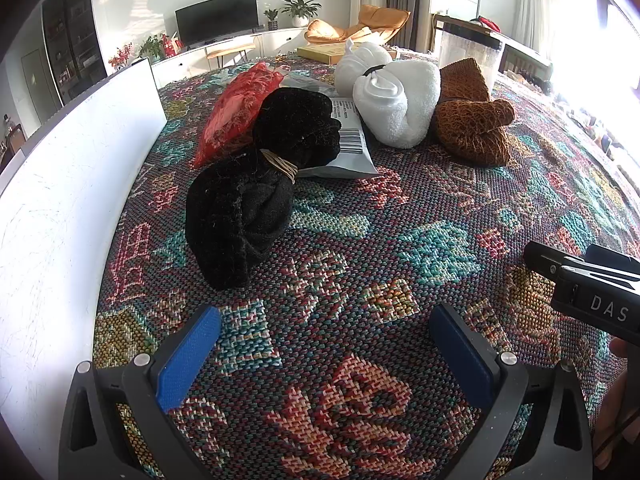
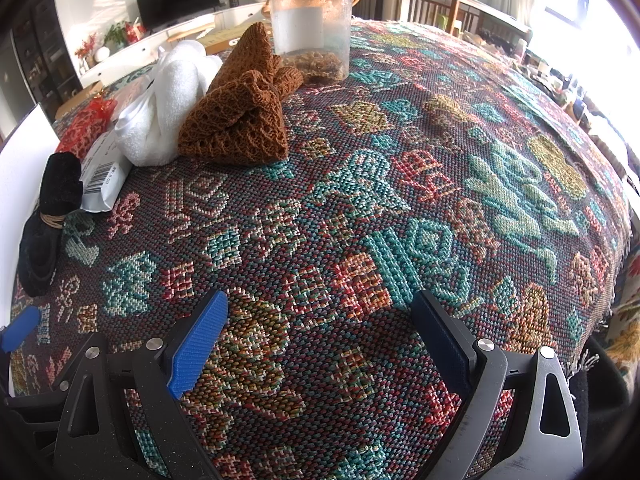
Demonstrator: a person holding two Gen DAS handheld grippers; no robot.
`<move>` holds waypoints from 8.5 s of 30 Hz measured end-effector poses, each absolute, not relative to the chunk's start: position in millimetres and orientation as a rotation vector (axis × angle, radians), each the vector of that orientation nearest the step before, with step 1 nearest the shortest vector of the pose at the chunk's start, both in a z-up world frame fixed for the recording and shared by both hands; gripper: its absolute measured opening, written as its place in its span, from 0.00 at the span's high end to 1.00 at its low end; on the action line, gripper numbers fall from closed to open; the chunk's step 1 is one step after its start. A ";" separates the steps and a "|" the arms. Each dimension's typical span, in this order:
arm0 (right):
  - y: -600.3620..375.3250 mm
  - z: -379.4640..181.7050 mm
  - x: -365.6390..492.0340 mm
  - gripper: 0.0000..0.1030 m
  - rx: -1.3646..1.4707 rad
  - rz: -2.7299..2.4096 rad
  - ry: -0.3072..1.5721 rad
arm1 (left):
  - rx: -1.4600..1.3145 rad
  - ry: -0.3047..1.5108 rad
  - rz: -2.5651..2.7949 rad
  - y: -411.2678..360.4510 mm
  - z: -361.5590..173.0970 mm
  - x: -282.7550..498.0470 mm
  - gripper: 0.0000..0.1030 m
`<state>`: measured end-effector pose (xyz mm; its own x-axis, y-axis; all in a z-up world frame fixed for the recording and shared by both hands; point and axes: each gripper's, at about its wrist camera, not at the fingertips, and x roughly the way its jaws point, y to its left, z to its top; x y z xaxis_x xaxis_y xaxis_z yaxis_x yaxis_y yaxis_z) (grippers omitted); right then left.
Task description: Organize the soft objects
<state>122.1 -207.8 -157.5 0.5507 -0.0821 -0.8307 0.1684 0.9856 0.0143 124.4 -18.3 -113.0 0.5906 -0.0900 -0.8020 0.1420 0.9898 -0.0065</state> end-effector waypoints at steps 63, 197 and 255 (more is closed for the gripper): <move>-10.2 4.5 97.4 0.51 0.381 0.989 0.932 | -0.246 0.718 0.153 246.9 57.6 19.7 0.65; -213.7 -164.2 160.9 0.11 0.025 -0.054 0.926 | 0.029 0.945 -0.068 15.1 -111.1 167.3 0.00; -214.1 -164.2 160.6 0.11 0.025 -0.054 0.926 | 0.029 0.945 -0.068 15.4 -111.1 167.3 0.00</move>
